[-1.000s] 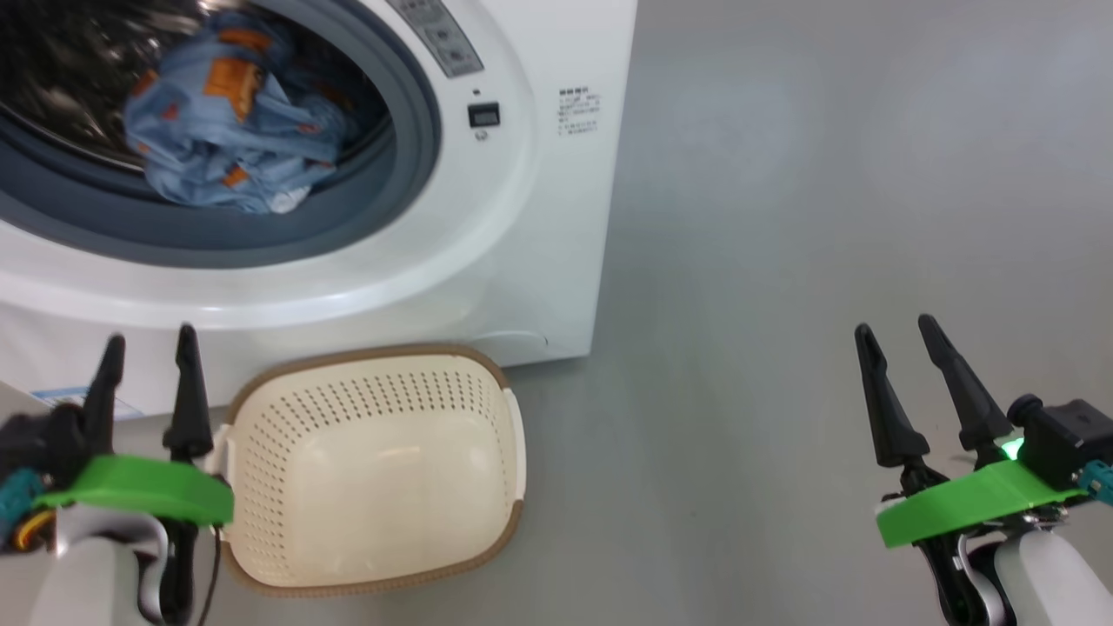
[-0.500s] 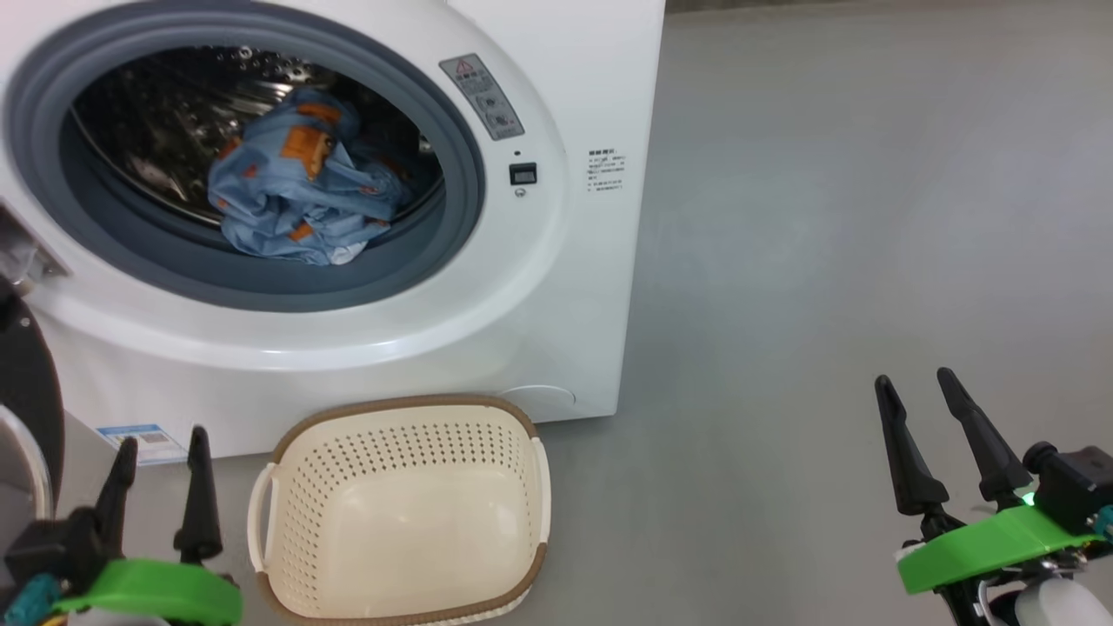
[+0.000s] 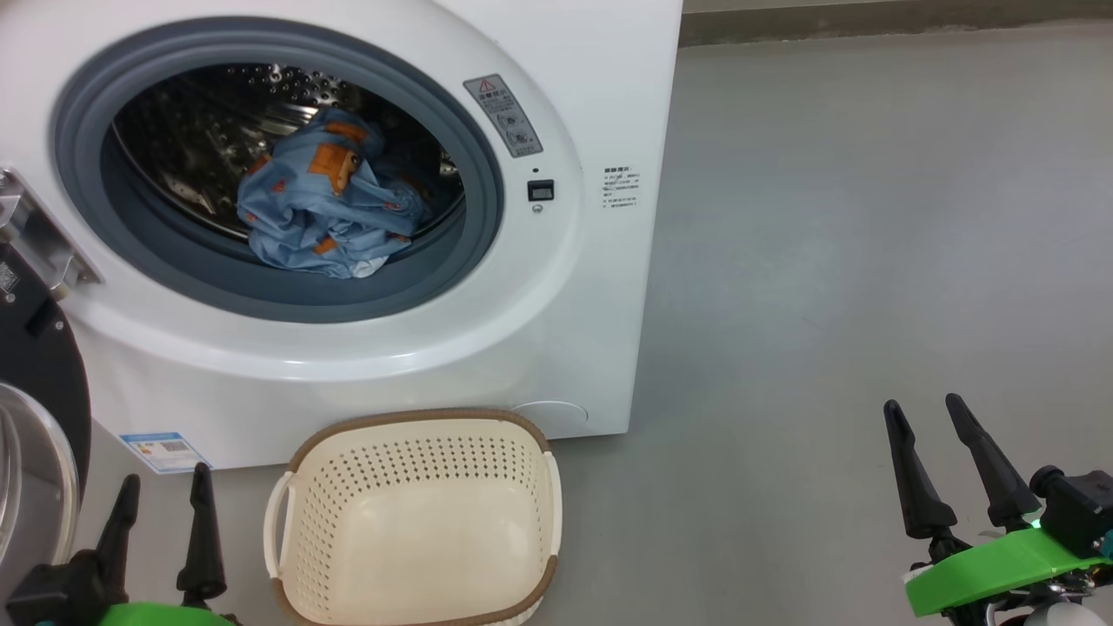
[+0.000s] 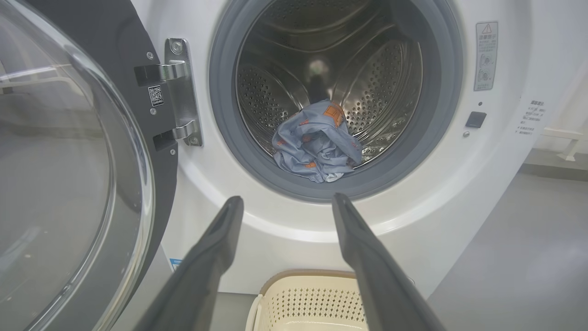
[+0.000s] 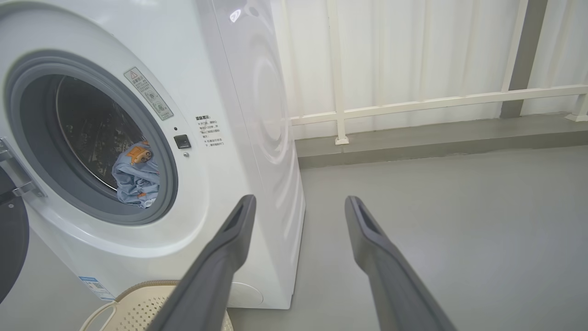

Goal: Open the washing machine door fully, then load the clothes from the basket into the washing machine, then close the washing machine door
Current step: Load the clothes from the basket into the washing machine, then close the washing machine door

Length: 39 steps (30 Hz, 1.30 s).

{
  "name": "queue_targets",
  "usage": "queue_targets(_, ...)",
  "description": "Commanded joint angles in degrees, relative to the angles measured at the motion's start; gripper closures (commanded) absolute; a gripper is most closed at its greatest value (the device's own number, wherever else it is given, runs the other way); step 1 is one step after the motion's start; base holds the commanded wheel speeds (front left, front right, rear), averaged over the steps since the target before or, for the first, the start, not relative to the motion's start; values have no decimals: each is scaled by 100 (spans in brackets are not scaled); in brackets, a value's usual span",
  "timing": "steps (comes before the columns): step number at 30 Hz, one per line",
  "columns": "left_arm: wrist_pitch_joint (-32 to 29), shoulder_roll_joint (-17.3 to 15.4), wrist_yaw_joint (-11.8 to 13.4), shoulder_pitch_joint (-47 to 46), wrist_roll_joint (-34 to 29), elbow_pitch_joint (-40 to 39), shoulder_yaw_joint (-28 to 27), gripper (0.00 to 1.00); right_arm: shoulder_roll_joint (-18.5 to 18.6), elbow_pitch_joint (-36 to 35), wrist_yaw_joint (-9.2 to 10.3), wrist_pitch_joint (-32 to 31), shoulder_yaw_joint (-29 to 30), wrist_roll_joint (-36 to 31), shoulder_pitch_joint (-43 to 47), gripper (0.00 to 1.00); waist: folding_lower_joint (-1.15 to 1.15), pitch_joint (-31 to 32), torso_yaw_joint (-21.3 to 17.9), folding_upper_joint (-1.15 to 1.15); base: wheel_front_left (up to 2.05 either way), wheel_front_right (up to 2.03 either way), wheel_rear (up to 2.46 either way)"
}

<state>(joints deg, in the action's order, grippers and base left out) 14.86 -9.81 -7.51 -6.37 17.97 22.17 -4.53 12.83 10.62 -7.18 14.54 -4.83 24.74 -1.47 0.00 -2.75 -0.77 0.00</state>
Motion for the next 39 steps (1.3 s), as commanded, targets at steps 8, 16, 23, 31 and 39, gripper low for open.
queue_targets(8,14,-131,2,20,-62,-263,-163,0,113,-179,-31,46,-49,-4,5,0,0,2,18,0,0,0,0)
queue_targets(16,14,-139,2,9,-31,-264,-133,0,97,-192,-31,46,-27,-17,-14,0,0,-41,9,0,0,0,0)
queue_targets(23,14,-147,2,-14,-5,-211,-116,0,87,-190,-31,46,-9,-23,-14,0,0,-48,7,0,0,0,0)
queue_targets(31,14,-101,2,-35,9,-220,-211,0,73,-197,-31,46,8,-25,-19,0,0,-63,24,0,-28,28,0)
queue_targets(39,14,-95,2,-1,-13,-328,-216,0,75,-204,-31,46,5,-19,-28,0,0,-94,31,0,-132,132,0)
